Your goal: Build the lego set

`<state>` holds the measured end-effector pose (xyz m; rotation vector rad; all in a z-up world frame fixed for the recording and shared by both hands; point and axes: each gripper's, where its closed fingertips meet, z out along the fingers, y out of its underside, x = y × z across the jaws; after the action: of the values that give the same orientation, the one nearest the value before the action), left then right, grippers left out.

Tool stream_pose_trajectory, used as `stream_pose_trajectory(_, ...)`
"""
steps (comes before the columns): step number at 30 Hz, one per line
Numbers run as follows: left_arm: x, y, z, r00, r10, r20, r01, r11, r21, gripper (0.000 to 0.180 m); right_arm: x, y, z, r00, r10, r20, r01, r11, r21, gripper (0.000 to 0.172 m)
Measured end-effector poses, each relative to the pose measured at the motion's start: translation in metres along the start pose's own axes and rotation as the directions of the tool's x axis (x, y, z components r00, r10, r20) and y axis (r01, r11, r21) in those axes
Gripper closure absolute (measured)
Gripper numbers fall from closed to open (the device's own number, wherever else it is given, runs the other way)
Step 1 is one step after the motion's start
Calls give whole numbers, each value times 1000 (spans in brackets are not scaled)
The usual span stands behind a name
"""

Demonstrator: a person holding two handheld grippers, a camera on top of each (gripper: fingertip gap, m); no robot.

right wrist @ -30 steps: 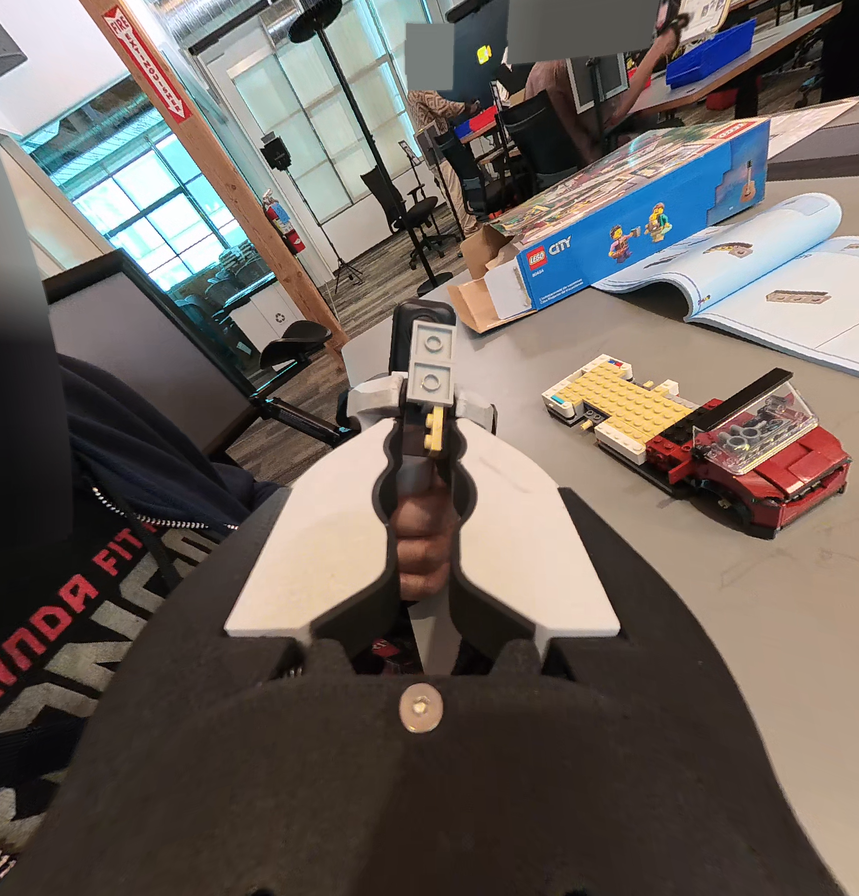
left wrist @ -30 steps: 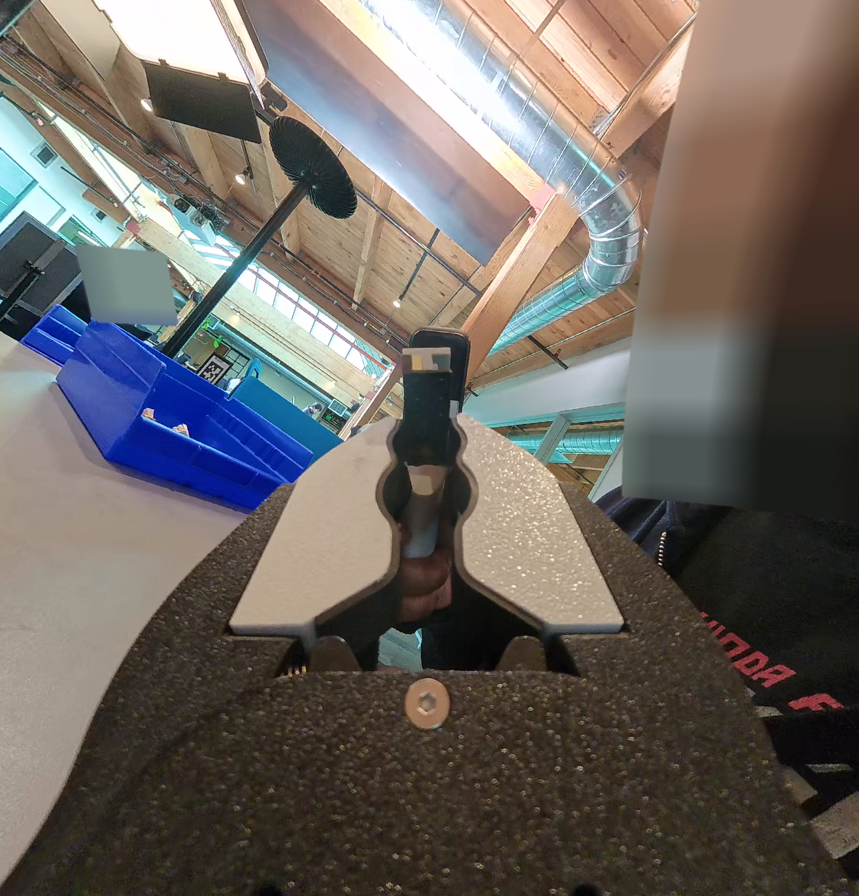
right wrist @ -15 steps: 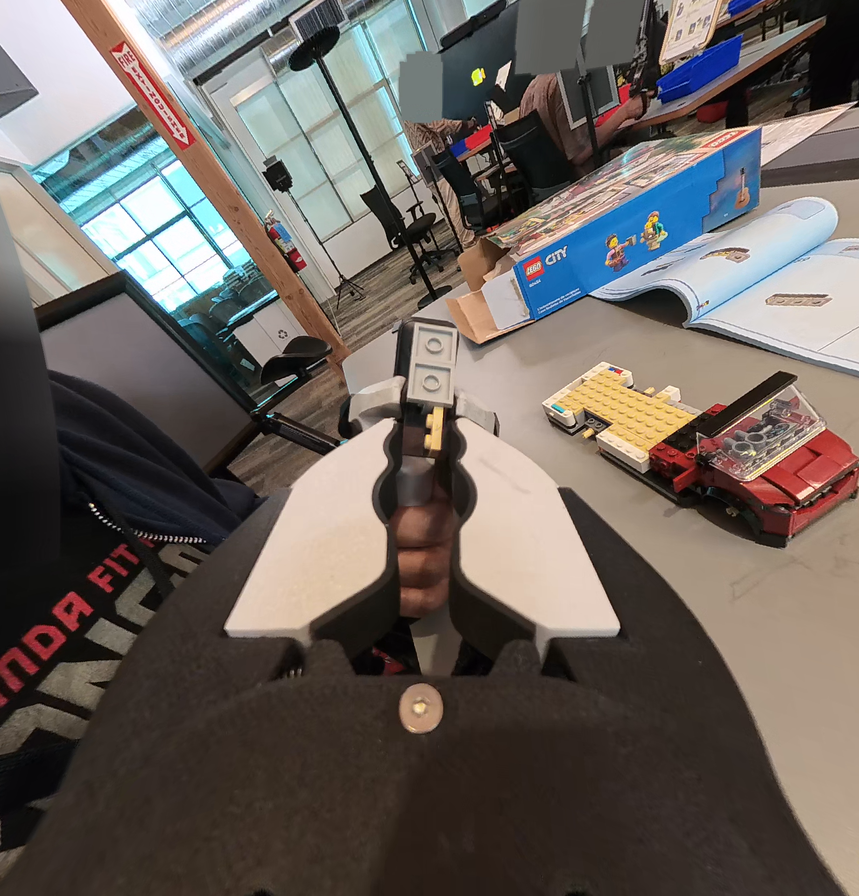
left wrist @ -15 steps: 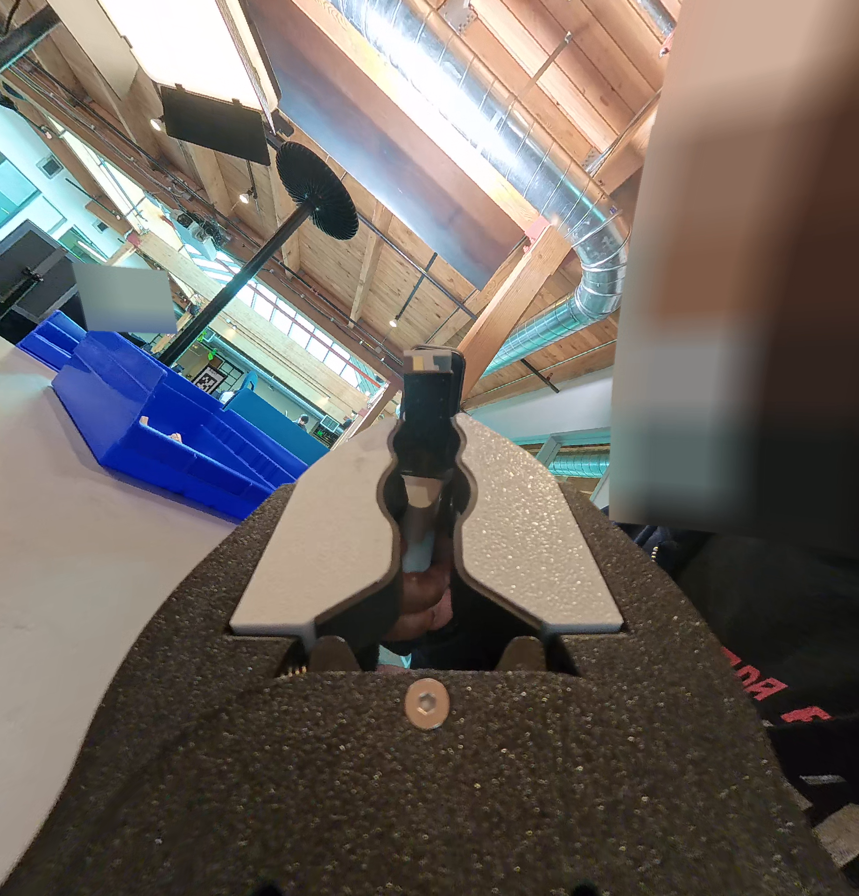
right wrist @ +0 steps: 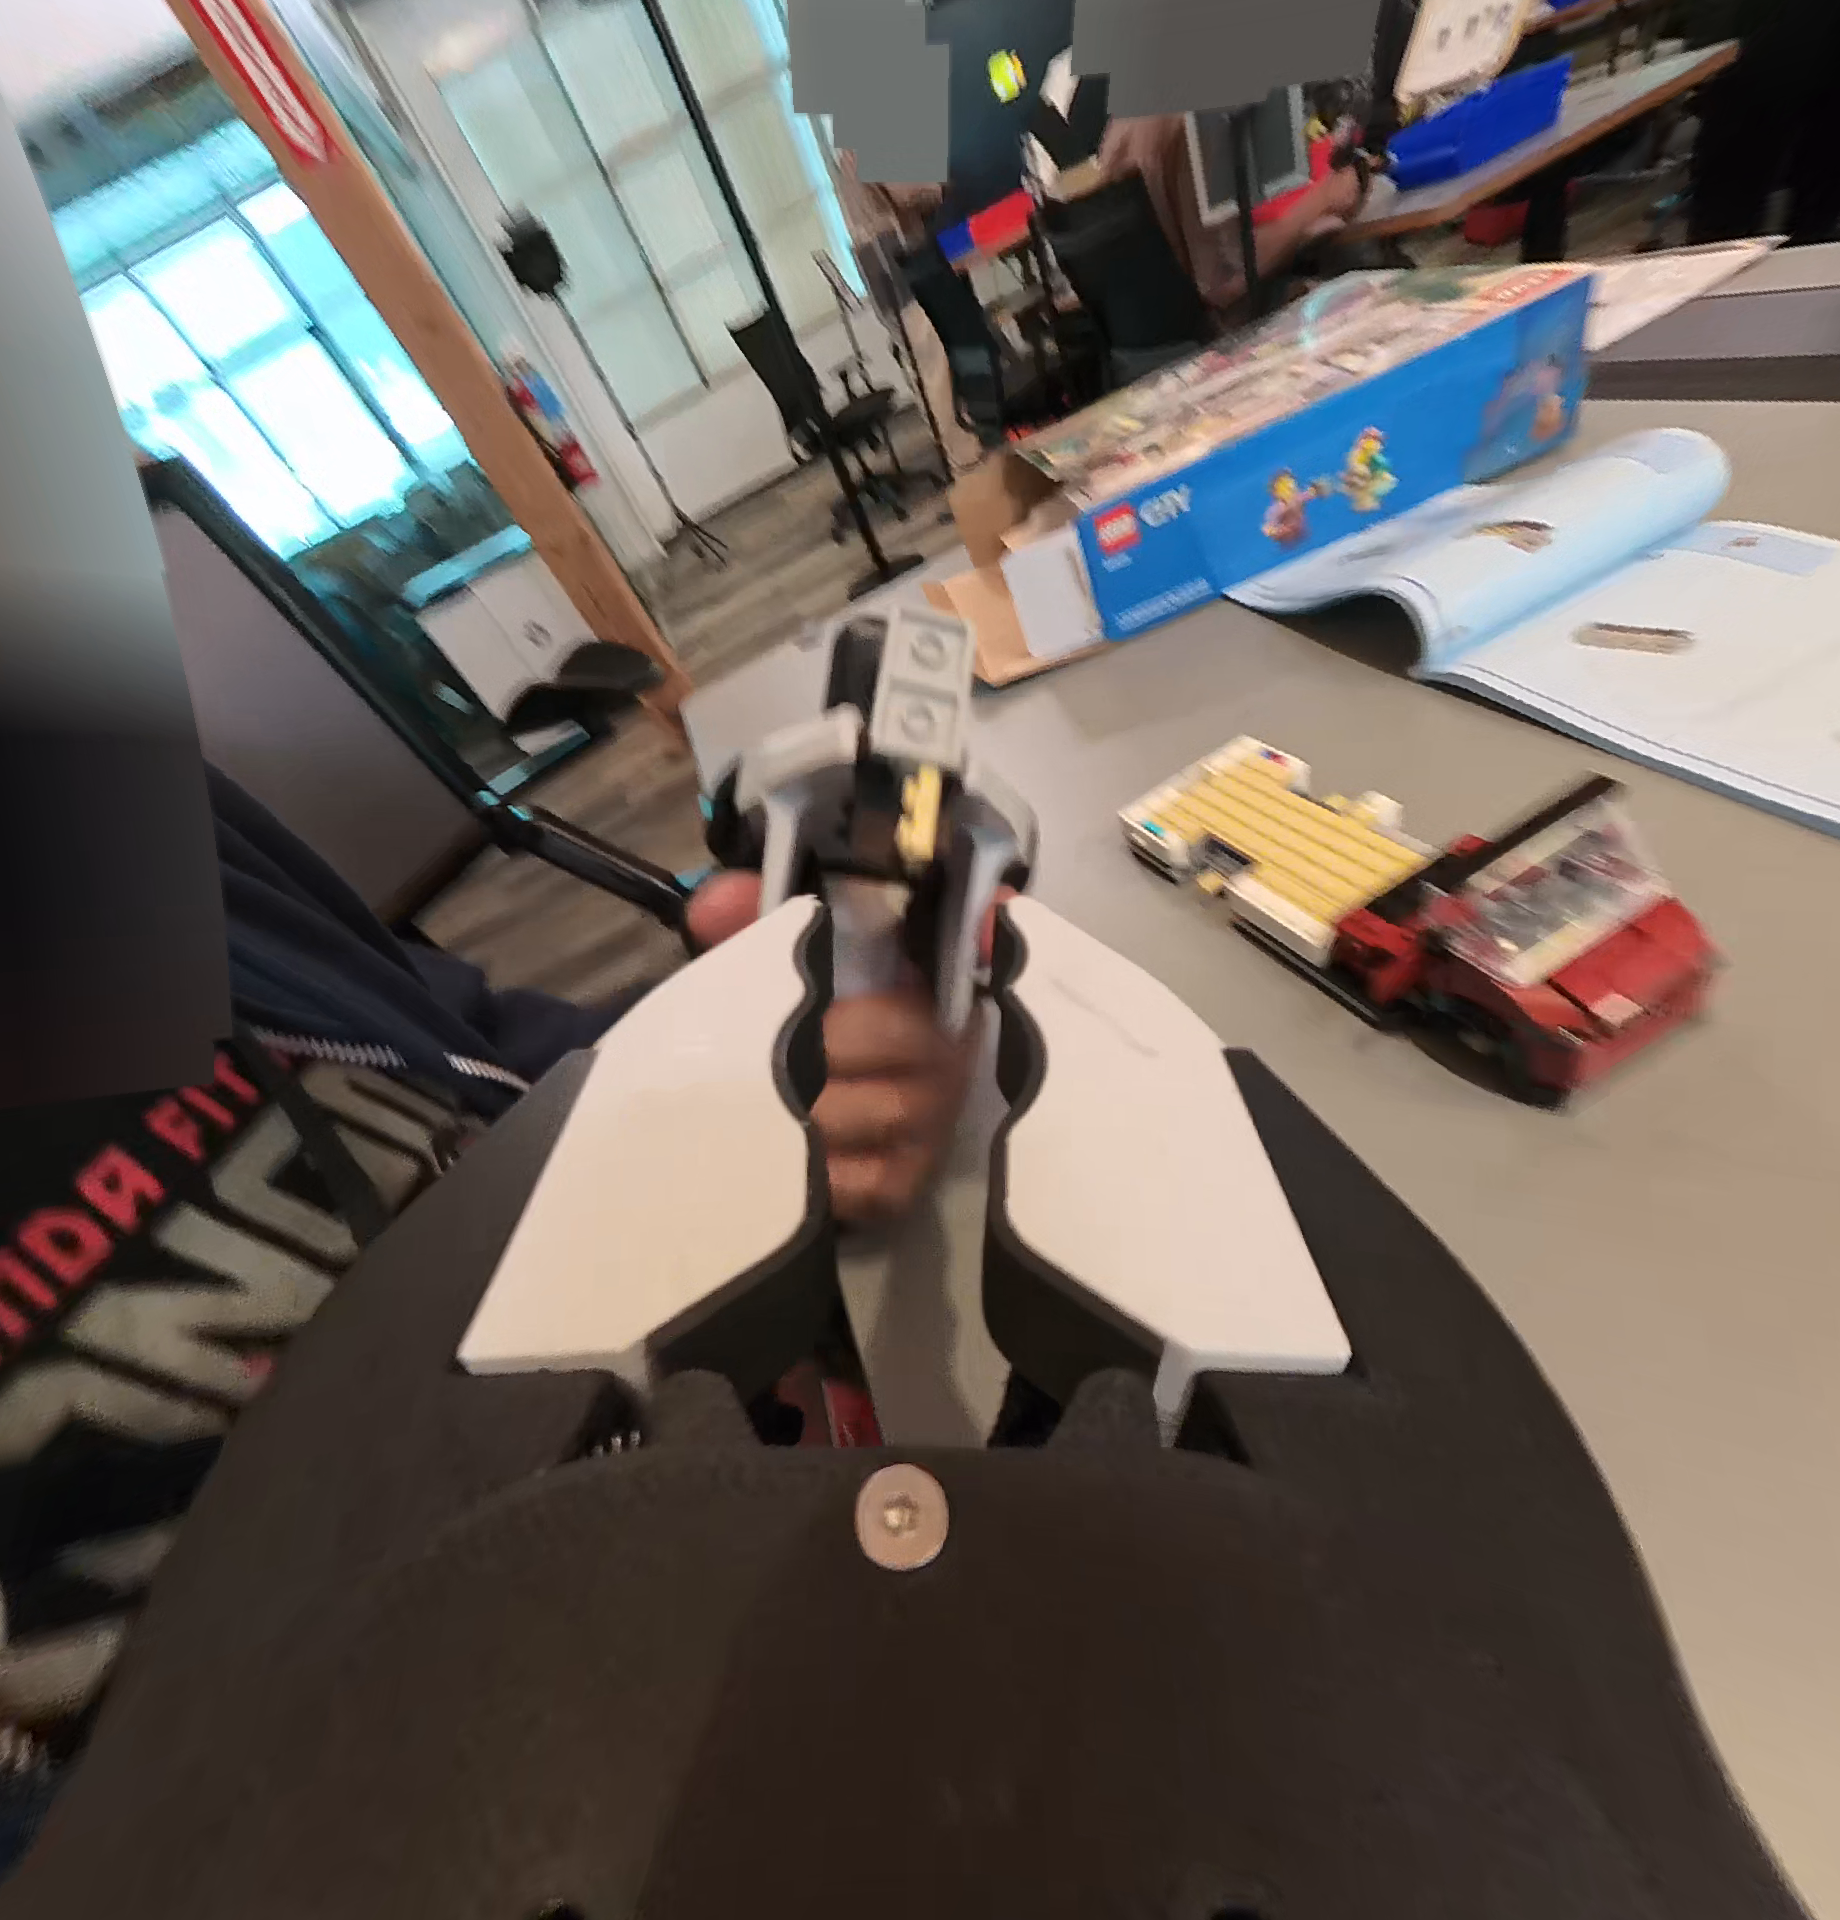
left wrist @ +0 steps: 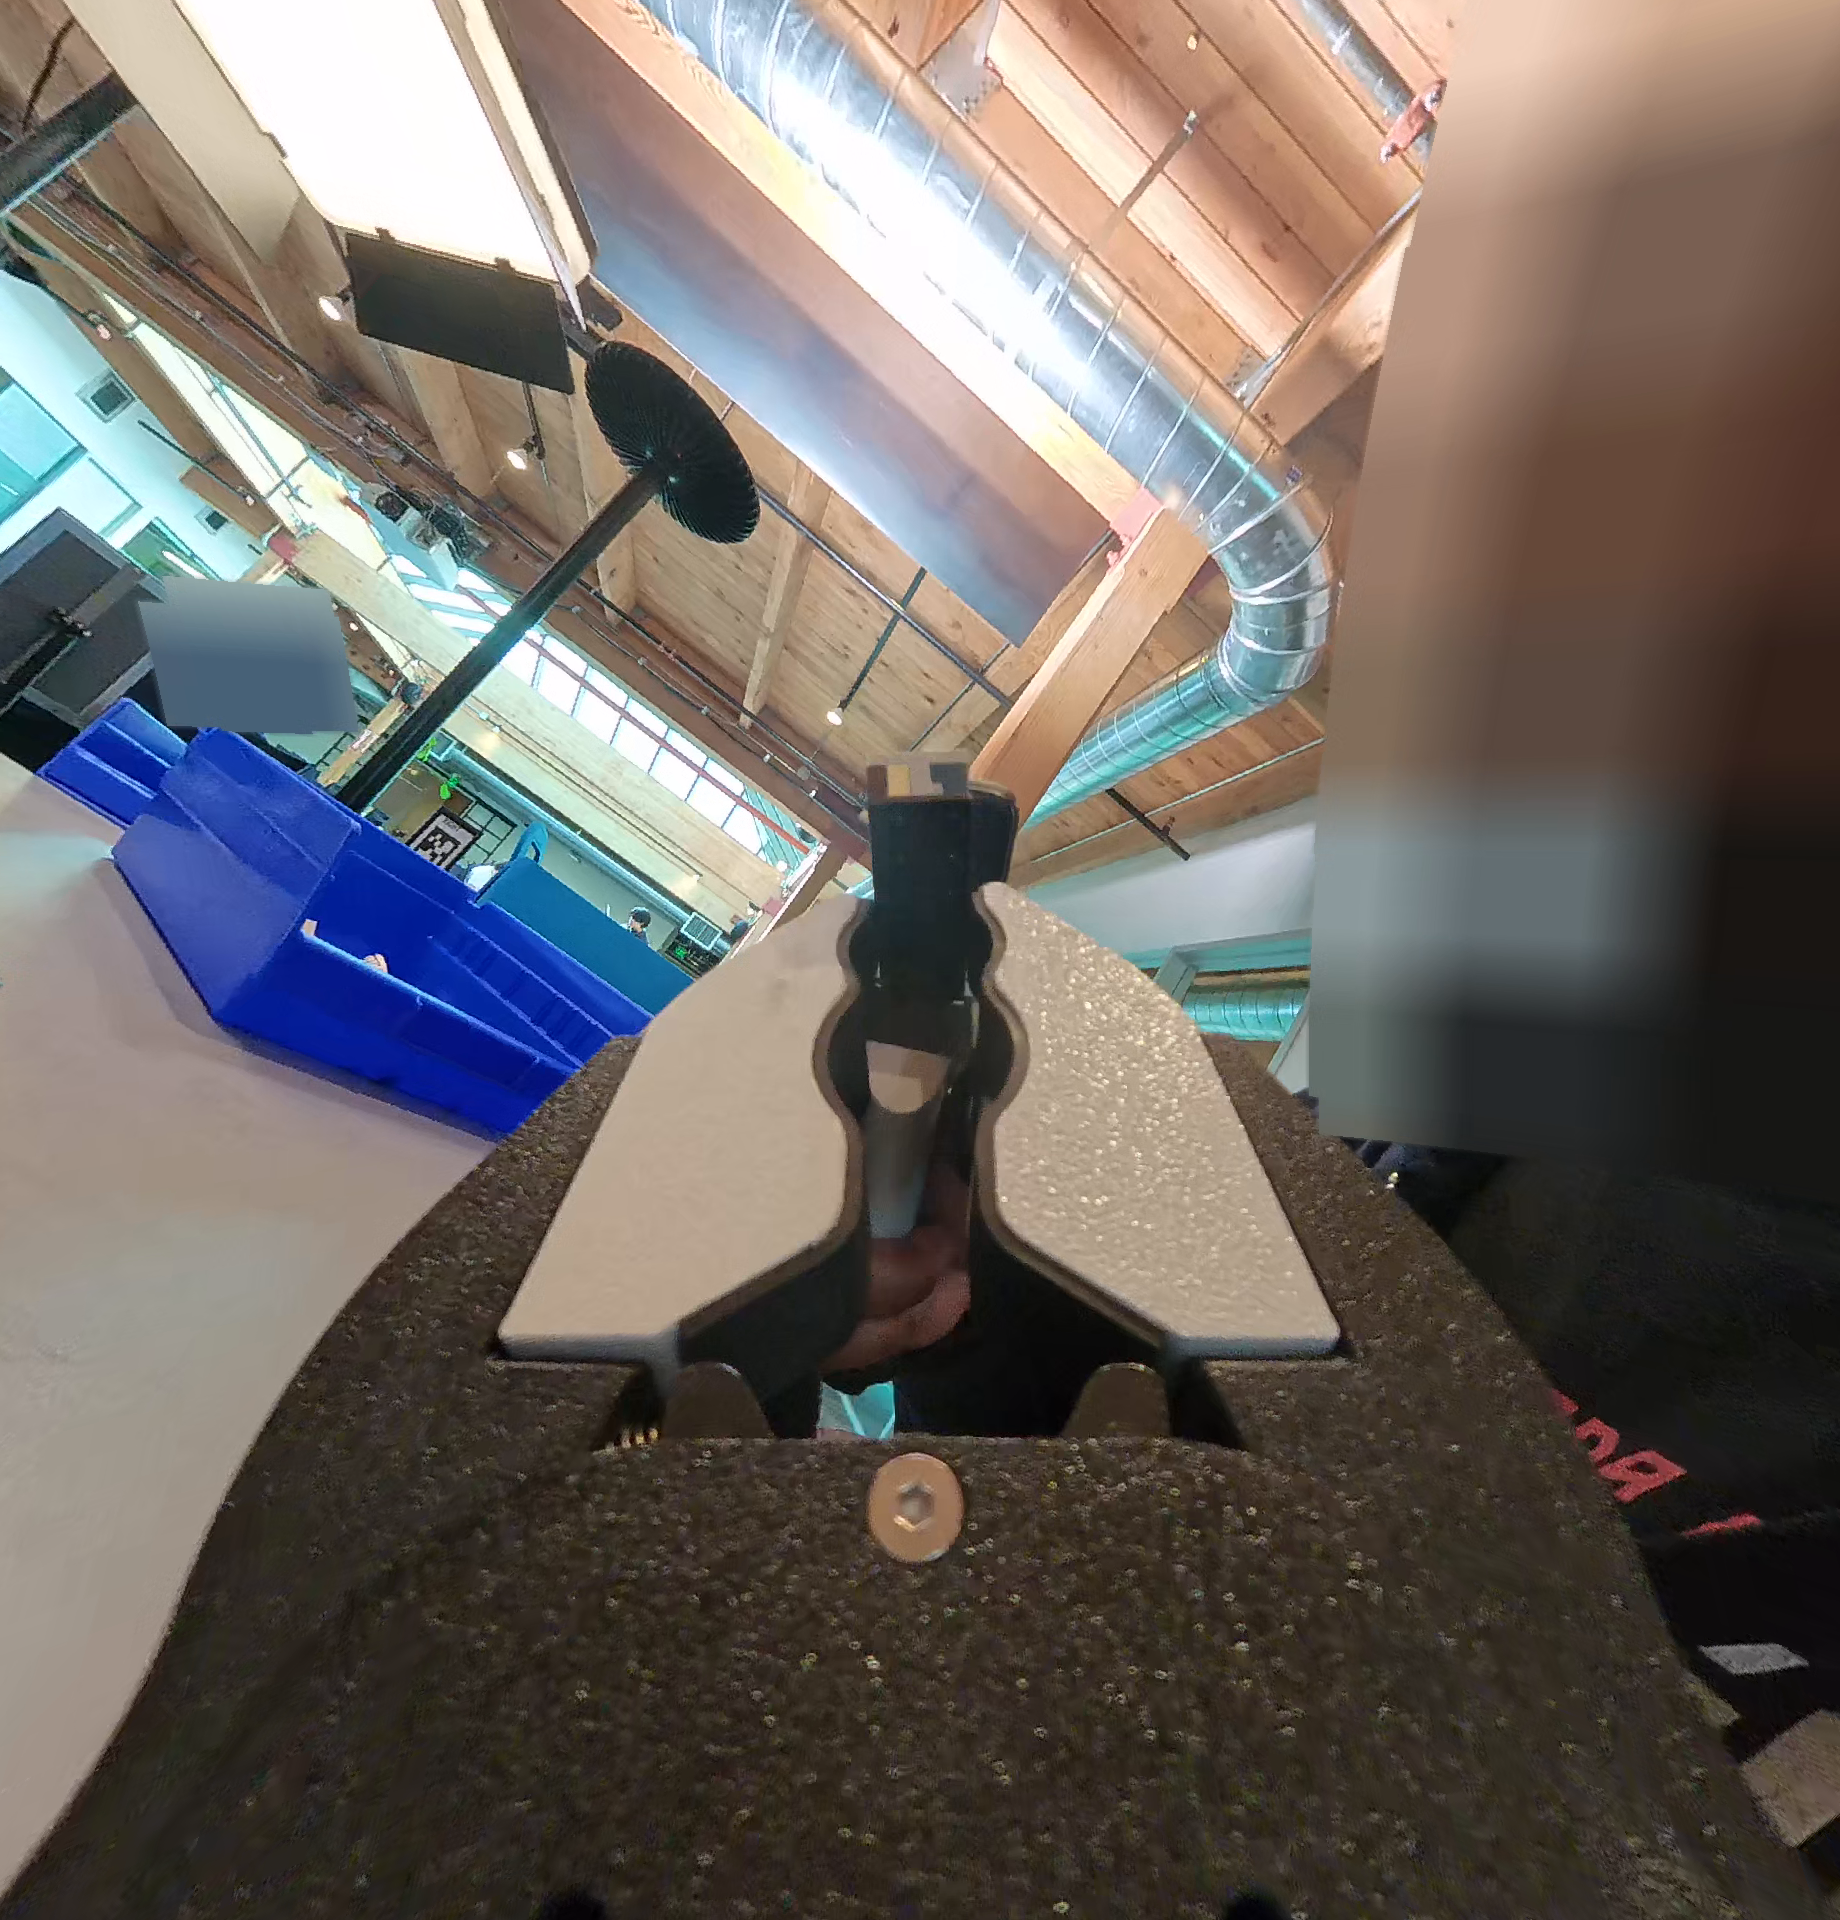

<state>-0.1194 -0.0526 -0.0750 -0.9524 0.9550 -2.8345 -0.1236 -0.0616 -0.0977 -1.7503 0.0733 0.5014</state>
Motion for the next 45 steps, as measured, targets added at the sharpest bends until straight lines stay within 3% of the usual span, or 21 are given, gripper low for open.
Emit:
stream_pose_trajectory(4, -1, -1, -1, 1000, -20, 0, 20, 1000, 6, 164, 36, 22, -43, 977, -86, -196, 61, 990, -131, 138)
stream_pose_trajectory(7, 0, 0, -1, 1000, -21, -4, 21, 1000, -2, 164, 76, 50, -95, 906, -155, -395, 44, 960, -275, 137)
stream_pose_trajectory(10, -1, 2, 0, 1000, -29, -5, 29, 1000, -12, 164, 91, 73, -127, 887, -148, -438, -15, 938, -348, 136)
stream_pose_trajectory(14, -2, 5, 3, 1000, -21, 3, 21, 999, -31, 164, 103, 92, -131, 892, -156, -425, -42, 906, -421, 136)
stream_pose_trajectory(21, -1, 15, 7, 1000, -5, 23, 7, 998, -66, 164, 123, 112, -129, 882, -358, -306, 103, 781, -616, 140)
stream_pose_trajectory(28, 1, 22, 11, 1000, -7, 27, 9, 996, -87, 164, 120, 105, -108, 862, -431, -269, 169, 743, -648, 165)
stream_pose_trajectory(32, -4, 19, 11, 999, 0, 53, 5, 996, -85, 164, 120, 91, -92, 789, -545, -282, 256, 711, -655, 167)
stream_pose_trajectory(34, -8, 17, 11, 996, 36, 82, -28, 995, -95, 164, 120, 80, -85, 714, -638, -289, 323, 667, -672, 167)
stream_pose_trajectory(36, -14, 15, 11, 987, 102, 122, -87, 989, -120, 164, 123, 67, -81, 551, -786, -281, 405, 546, -733, 167)
stream_pose_trajectory(38, -17, 11, 9, 976, 160, 150, -140, 981, -132, 164, 125, 61, -82, 313, -934, -172, 455, 306, -836, 167)
stream_pose_trajectory(39, -17, 8, 7, 973, 170, 157, -150, 980, -130, 164, 123, 65, -81, 228, -970, -89, 458, 187, -869, 167)
stream_pose_trajectory(40, -17, 5, 5, 972, 169, 160, -151, 981, -119, 164, 119, 72, -79, 195, -981, -12, 467, 104, -878, 163)
stream_pose_trajectory(41, -17, 3, 3, 974, 162, 160, -146, 984, -104, 164, 112, 82, -77, 207, -978, 40, 487, 68, -871, 159)
stream_pose_trajectory(42, -16, 1, 1, 975, 155, 159, -142, 986, -93, 164, 106, 88, -75, 239, -969, 54, 506, 77, -859, 156)
stream_pose_trajectory(45, -14, -2, -3, 976, 150, 156, -138, 987, -83, 164, 93, 90, -79, 393, -919, -20, 515, 238, -824, 151)
